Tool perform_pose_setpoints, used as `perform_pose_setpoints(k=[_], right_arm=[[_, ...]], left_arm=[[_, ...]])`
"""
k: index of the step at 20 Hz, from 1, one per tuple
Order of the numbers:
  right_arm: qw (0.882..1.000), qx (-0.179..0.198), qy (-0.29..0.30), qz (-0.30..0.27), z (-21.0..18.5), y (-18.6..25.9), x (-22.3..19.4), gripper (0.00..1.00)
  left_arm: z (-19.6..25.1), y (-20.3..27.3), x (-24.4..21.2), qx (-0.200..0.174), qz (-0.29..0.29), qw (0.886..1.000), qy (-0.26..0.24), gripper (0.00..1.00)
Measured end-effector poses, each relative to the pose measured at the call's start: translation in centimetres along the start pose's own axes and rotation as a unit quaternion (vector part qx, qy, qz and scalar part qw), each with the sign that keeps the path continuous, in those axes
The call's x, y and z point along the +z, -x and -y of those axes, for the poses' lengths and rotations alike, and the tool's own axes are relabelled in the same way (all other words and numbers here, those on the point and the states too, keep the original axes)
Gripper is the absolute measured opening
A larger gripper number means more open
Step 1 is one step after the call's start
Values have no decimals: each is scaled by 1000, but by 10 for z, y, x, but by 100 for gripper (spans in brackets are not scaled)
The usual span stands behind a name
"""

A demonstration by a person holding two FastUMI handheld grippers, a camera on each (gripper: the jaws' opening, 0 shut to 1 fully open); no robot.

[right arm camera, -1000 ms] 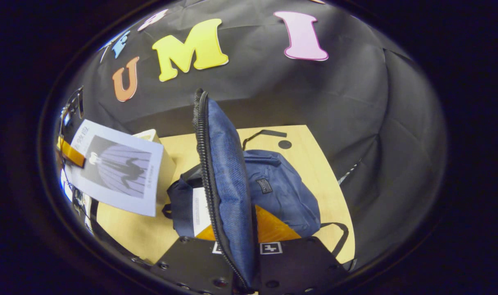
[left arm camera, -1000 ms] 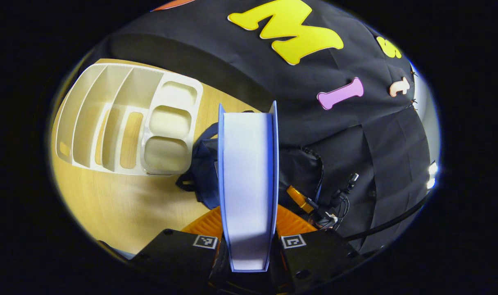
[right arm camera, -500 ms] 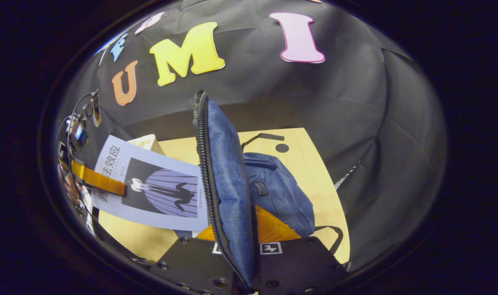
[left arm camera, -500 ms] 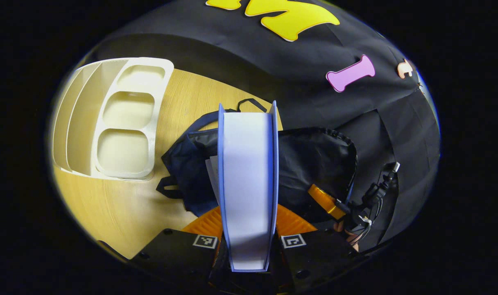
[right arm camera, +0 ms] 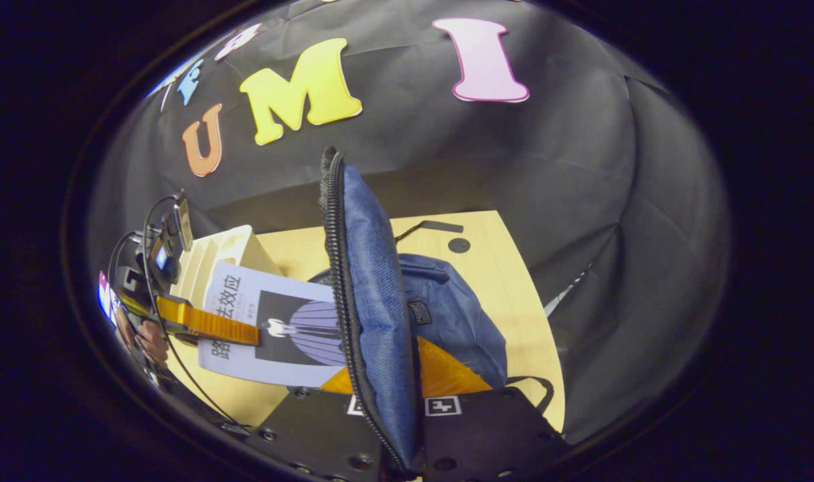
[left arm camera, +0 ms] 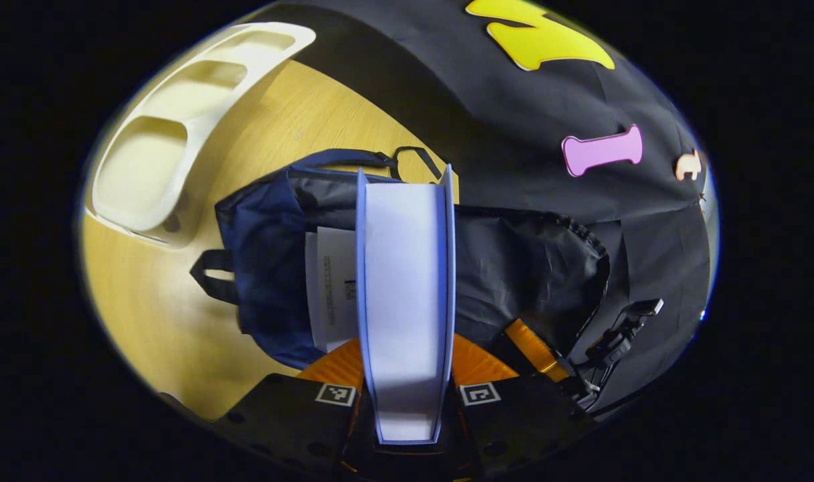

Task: Open the schoolbag, grab two books from the bookshelf and put them into the schoolbag.

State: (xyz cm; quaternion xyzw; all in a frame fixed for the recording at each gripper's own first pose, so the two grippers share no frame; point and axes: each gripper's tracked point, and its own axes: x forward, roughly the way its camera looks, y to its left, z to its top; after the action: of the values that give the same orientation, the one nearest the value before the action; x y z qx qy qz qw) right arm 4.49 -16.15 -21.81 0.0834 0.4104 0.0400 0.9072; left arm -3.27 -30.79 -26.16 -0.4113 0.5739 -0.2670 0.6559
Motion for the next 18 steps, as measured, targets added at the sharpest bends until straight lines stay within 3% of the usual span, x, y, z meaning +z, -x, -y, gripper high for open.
perform_pose_setpoints(k=[18], right_arm=[[1000, 13, 7, 3, -17, 6, 11, 4]], left_arm=[[3, -108, -2, -98, -22, 994, 38, 44]])
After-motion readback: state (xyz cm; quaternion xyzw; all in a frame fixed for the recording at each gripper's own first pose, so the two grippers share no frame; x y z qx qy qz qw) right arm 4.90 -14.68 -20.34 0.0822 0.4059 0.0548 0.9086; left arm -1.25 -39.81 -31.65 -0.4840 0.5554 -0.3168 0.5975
